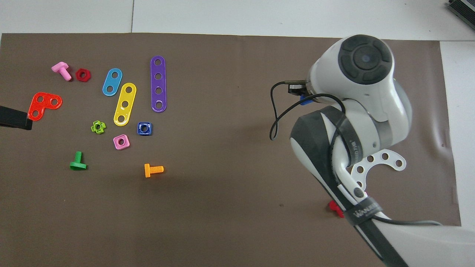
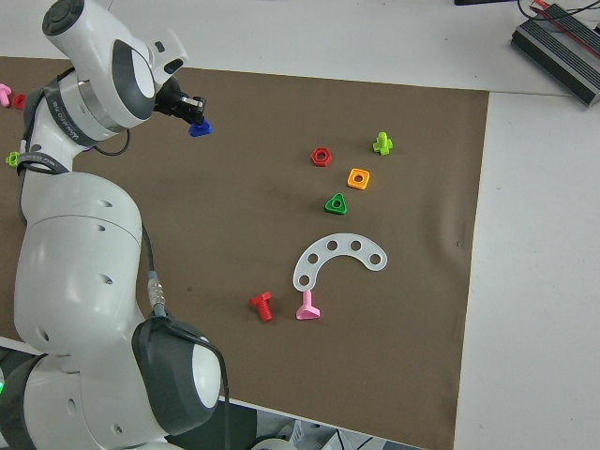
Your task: Unscrew and place screws in storage area
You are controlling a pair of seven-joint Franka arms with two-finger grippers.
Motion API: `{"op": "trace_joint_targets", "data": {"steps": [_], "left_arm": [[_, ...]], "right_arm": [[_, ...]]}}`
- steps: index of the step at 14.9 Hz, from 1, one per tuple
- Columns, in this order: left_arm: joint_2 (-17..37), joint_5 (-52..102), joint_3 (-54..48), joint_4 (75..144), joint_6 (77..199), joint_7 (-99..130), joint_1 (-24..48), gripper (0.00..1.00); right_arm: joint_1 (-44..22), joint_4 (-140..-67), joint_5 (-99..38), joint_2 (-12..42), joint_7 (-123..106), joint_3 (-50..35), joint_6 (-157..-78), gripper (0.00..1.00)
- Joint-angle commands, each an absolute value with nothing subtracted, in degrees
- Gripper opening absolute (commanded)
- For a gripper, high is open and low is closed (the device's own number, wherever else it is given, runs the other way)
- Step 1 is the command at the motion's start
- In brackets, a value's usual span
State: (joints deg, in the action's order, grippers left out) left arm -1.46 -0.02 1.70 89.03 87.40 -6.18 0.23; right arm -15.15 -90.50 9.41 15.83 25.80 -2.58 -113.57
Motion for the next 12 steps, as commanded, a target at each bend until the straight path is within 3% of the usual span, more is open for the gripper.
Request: {"op": "trace_joint_targets", "data": {"steps": [1,7,10,12], "left_arm": [[-3.25,0.09,1.32,90.97,87.1,-5.54,-0.35,1.0],[-3.25,0.09,1.32,90.97,87.1,-5.54,-0.44,1.0],[-3.25,0.09,1.32,90.97,87.1,-5.54,-0.44,1.0],[-3.25,0.09,1.32,90.97,87.1,-5.54,-0.44,1.0]], "right_arm": [[-7.94,-99.39,6.09,11.87,16.56,-3.69,-117.85,0.0],[-1.15,-124.51,2.37,4.75,5.45,-3.6,-141.73,0.0],[-0.7,-129.01,0.1,6.23,5.27,-3.6,-149.92,0.0],[-0.44,-129.9,-0.44,6.15,4.14,-3.6,-150.21,0.0]]}}
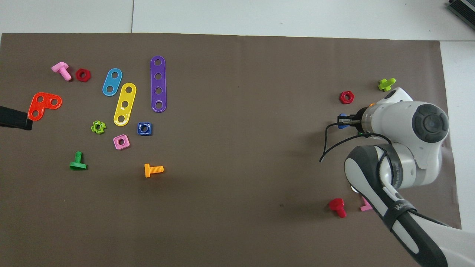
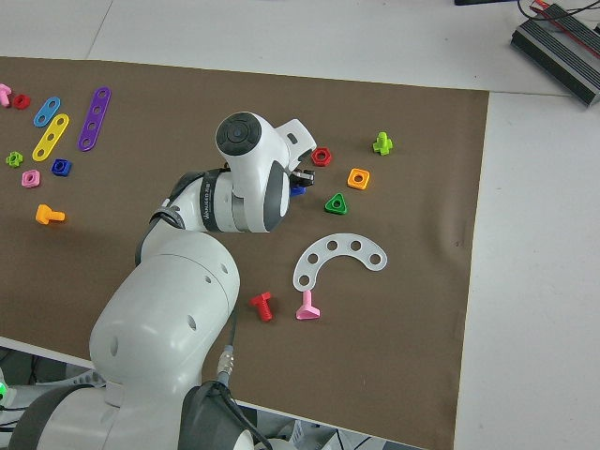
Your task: Unscrew and place screws in storage area
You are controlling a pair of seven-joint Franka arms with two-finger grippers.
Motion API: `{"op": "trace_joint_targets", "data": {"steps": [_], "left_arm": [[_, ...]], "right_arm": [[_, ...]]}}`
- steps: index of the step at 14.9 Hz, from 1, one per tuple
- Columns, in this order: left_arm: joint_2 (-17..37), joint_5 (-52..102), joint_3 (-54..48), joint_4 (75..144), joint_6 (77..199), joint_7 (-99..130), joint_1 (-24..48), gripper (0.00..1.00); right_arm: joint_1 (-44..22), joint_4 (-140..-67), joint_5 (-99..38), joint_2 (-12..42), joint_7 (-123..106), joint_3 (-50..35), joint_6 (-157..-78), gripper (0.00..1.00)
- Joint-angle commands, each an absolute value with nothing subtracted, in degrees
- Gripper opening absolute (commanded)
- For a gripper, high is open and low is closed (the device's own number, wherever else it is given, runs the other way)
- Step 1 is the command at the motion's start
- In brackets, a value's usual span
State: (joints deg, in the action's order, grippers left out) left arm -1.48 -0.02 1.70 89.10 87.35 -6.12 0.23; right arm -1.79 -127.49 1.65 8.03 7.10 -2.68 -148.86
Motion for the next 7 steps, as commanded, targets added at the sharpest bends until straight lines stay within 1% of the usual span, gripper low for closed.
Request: {"op": "trace_joint_targets", "data": {"steps": [1,7], "left_arm": [[-3.25,0.09,1.32,90.97,87.1,-5.54,-0.44,1.0],[-3.25,0.09,1.32,90.97,87.1,-5.54,-0.44,1.0]], "right_arm": [[0.0,-130.16,-0.44,6.15,3.17,-3.6,-150.21,0.0],[0.62,-131.48,-0.44,6.59,2.64,-3.6,-151.52,0.0]]}}
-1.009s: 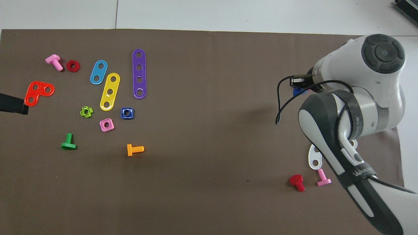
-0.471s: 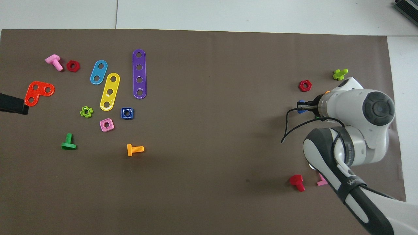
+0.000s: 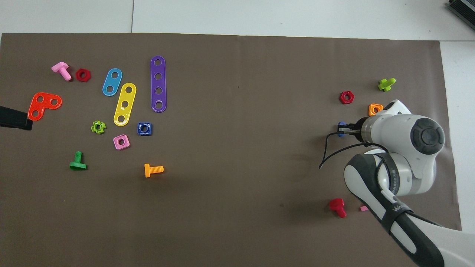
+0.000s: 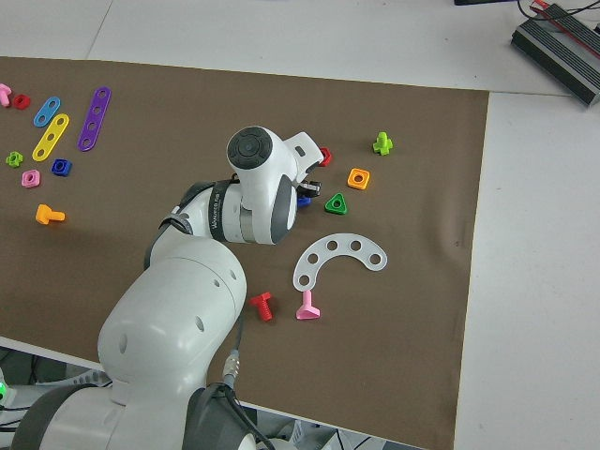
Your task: Unscrew and place screws in storage area
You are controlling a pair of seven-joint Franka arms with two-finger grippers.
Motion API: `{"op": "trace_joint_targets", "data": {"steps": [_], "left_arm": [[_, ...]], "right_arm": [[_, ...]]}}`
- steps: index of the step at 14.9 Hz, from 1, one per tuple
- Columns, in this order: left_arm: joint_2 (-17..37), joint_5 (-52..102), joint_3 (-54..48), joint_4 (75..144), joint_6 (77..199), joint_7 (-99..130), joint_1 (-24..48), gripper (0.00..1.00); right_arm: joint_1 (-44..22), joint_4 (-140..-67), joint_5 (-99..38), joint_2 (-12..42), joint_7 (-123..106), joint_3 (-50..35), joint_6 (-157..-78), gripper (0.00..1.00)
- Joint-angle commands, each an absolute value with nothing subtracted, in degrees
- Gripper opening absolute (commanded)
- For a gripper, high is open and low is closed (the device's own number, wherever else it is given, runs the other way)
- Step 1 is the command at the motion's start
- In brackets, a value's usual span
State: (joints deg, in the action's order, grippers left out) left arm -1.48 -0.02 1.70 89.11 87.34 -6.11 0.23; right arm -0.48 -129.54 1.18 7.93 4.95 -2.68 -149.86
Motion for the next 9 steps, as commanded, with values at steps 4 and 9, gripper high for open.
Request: {"op": "trace_joint_targets", "data": {"steps": [4,9], "left_arm": [[-3.25,0.09,1.32,90.97,87.1,-5.54,-0.44,1.0],[-3.25,0.09,1.32,90.97,87.1,-5.54,-0.44,1.0]], "right_arm": [[0.44,-131.48,-0.44,6.94,3.08,-3.6,-151.35,1.0],[0.09,-128.16,-0.53,5.72,4.04,-3.52,-147.5,1.0]]}}
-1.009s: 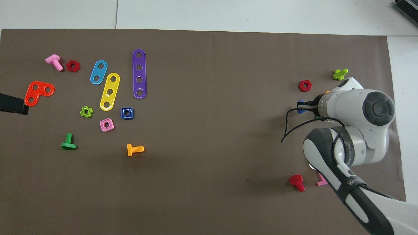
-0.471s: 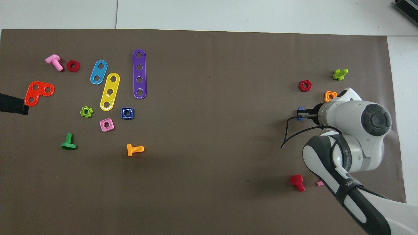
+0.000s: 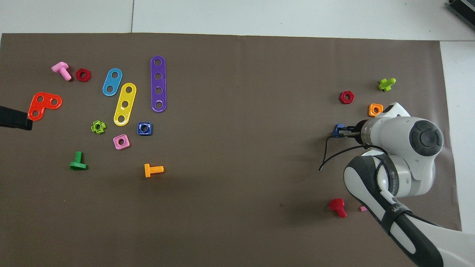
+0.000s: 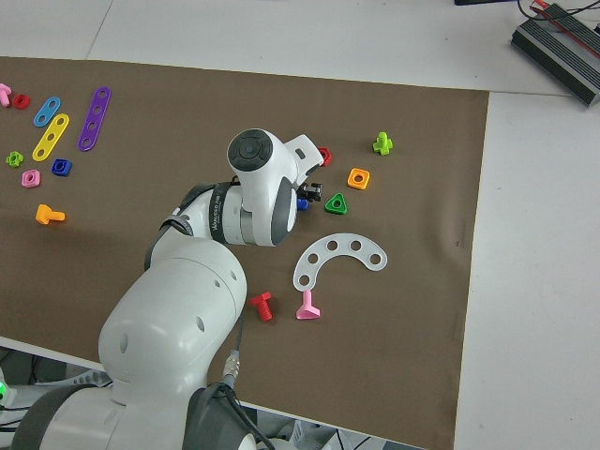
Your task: Unscrew and place screws in storage area
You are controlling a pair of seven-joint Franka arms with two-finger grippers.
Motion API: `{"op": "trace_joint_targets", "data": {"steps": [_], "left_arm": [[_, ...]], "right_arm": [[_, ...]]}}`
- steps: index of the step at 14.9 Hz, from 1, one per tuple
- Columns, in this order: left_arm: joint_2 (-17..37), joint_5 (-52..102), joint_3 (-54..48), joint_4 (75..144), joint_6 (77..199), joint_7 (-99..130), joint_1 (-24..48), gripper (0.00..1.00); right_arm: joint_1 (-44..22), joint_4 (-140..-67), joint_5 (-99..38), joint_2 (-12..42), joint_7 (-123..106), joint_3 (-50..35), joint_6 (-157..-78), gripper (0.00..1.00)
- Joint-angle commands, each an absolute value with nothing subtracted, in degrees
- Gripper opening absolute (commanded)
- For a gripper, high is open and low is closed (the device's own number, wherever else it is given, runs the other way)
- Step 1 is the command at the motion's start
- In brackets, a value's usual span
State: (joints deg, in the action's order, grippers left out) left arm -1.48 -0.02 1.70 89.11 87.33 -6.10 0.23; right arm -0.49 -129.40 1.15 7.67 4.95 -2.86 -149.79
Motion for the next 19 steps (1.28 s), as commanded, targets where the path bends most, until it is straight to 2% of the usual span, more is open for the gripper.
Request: {"op": "trace_joint_targets", "data": {"steps": [1,16,17,19], "left_arm": [[-3.25,0.09,1.32,90.97,87.1,-5.54,-0.44,1.0],[-3.25,0.09,1.32,90.97,87.1,-5.54,-0.44,1.0],[-3.25,0.0,1.32,90.97,87.1,-5.54,-0.44,1.0],[-3.25,0.09,1.32,90.97,87.1,-5.54,-0.44,1.0]], "right_arm": [[0.09,-126.06,-0.44,5.28,4.83,-3.34,-144.26,1.0],[3.25,-84.05,0.44,2.11,6.59,-3.08,-86.27,1.0],[3.25,-82.02,0.53,2.11,6.07,-3.16,-82.74,1.0],[3.34,-85.92,0.35,0.19,4.05,-3.16,-82.0,1.0]]}}
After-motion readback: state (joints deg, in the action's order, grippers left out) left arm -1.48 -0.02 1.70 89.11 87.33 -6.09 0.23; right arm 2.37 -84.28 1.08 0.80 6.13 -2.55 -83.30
